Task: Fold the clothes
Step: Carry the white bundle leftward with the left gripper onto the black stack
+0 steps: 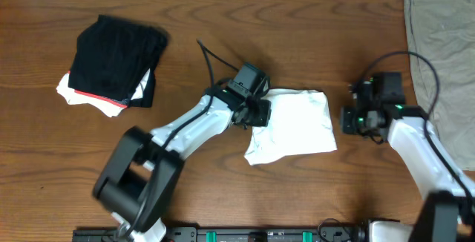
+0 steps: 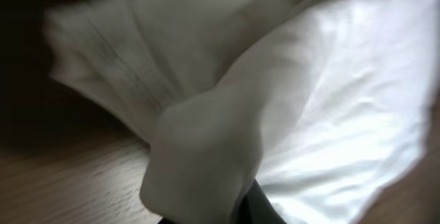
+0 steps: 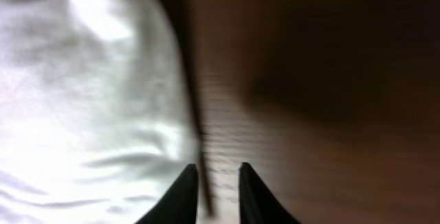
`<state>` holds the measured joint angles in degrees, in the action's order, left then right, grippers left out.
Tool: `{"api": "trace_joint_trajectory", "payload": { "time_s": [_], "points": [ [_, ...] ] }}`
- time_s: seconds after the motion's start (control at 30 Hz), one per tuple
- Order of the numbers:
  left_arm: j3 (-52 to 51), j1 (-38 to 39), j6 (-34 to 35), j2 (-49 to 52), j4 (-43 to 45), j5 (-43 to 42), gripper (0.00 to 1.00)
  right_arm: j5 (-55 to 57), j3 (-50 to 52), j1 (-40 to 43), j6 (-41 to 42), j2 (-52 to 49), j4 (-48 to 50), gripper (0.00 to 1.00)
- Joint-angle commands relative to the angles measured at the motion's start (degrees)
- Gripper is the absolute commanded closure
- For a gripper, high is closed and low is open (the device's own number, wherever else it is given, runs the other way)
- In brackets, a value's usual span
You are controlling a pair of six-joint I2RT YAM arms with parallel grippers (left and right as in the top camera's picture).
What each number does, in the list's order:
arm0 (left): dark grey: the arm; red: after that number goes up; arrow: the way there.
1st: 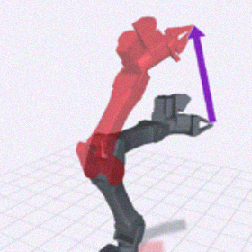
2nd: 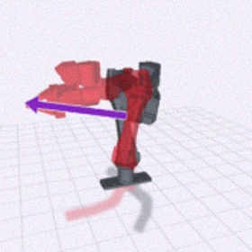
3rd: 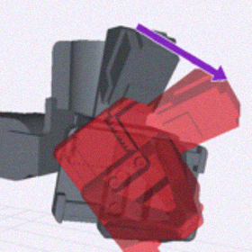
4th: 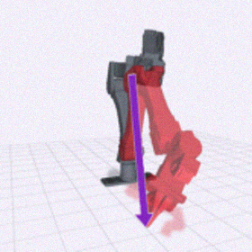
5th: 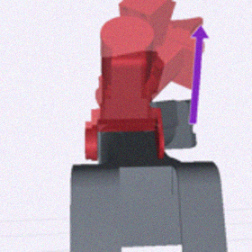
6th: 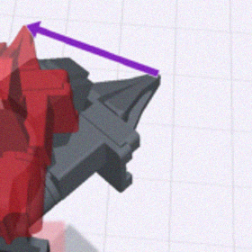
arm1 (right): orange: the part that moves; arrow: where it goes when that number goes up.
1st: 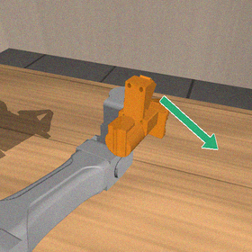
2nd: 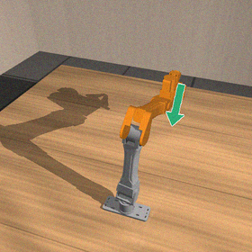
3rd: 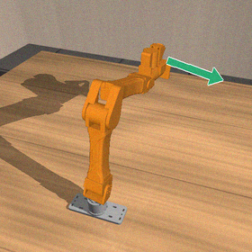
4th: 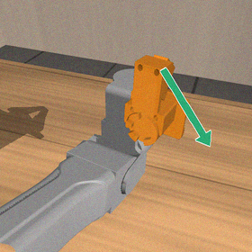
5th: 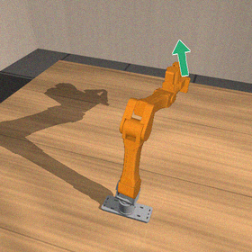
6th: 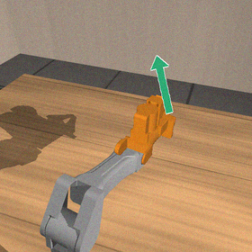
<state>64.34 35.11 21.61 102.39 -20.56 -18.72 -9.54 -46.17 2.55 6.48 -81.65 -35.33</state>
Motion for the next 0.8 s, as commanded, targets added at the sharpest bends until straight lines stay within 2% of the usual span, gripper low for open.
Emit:
{"api": "trace_joint_trajectory", "payload": {
  "time_s": [0.0,0.17,0.4,0.5,0.77],
  "points": [
    [1.6,-0.1,0.0,-5.8,-0.5,6.7,0.94,6.7,-0.9,1.7,5.0,3.2,-1.1,0.76],
    [1.7,-0.3,-2.4,-10.9,-1.2,16.2,0.94,6.8,0.3,2.8,5.5,3.2,-1.2,0.72],
    [1.9,-3.5,-10.0,-13.2,-1.1,22.7,0.94,6.8,0.6,2.8,5.5,2.8,-0.6,0.68],
    [3.1,-6.4,-13.4,-13.4,-1.1,23.9,0.94,6.8,0.7,2.8,5.5,2.8,-0.5,0.66],
    [10.1,-15.9,-16.9,-13.5,-1.0,24.4,0.94,8.7,2.8,2.8,5.5,2.8,2.6,0.59]
  ]
}}
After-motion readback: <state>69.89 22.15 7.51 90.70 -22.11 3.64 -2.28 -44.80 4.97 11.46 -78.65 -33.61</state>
